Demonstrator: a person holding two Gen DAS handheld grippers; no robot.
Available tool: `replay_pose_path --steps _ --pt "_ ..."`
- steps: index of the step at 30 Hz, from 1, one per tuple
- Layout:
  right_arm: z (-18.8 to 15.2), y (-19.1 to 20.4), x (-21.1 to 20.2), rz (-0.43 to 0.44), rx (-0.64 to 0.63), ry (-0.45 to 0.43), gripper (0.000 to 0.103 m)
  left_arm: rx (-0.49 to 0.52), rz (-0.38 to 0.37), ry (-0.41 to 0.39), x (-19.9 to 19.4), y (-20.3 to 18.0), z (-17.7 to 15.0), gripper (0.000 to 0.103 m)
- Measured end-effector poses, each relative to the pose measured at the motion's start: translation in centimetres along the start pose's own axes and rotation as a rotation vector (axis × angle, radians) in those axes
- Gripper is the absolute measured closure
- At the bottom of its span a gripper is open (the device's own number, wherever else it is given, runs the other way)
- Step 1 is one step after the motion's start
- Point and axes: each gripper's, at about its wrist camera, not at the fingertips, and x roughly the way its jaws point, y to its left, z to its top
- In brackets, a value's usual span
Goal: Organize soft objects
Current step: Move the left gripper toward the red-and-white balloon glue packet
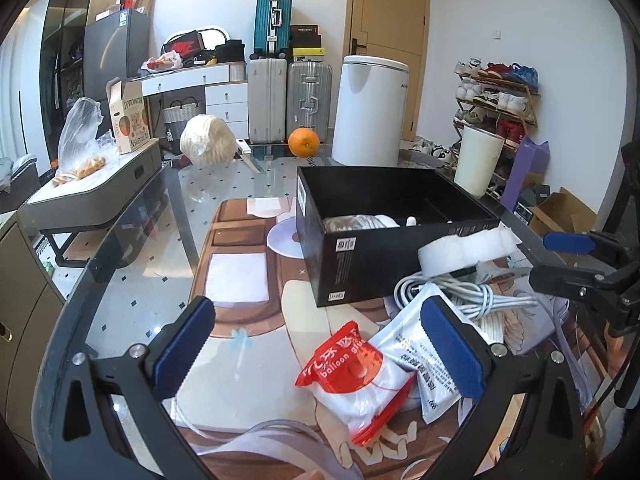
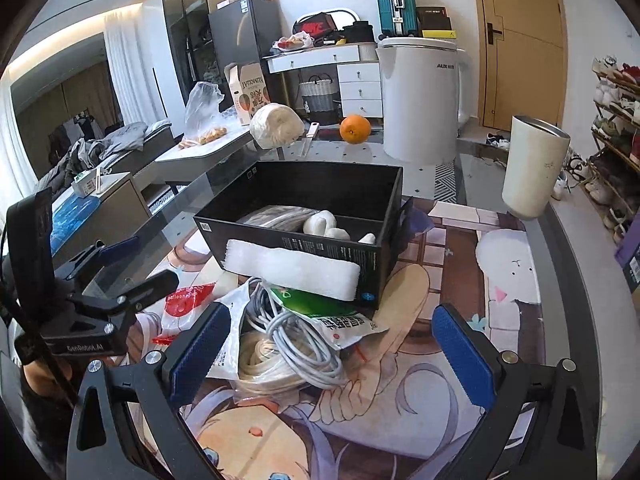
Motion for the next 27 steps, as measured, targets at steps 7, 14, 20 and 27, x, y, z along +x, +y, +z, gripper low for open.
replay_pose_path --steps 7,14,20,27 --pt "0.4 0.9 1.4 0.009 0.02 0.016 0.001 0.021 0.005 0.019 0.4 -0.3 -0.6 0.0" --pt "0.6 1.9 2.5 0.009 0.016 0.015 0.001 0.034 -0.002 0.024 0.5 -0.5 -0.9 0.0" --pt "1.5 2.7 3.9 -0.001 0.011 0.017 0.001 0.027 -0.007 0.023 0.3 -0.4 -1.0 0.0" --pt "2.2 3.3 5.2 -0.03 0.028 0.039 0.001 0.024 0.004 0.019 0.0 0.2 -1.2 0.0"
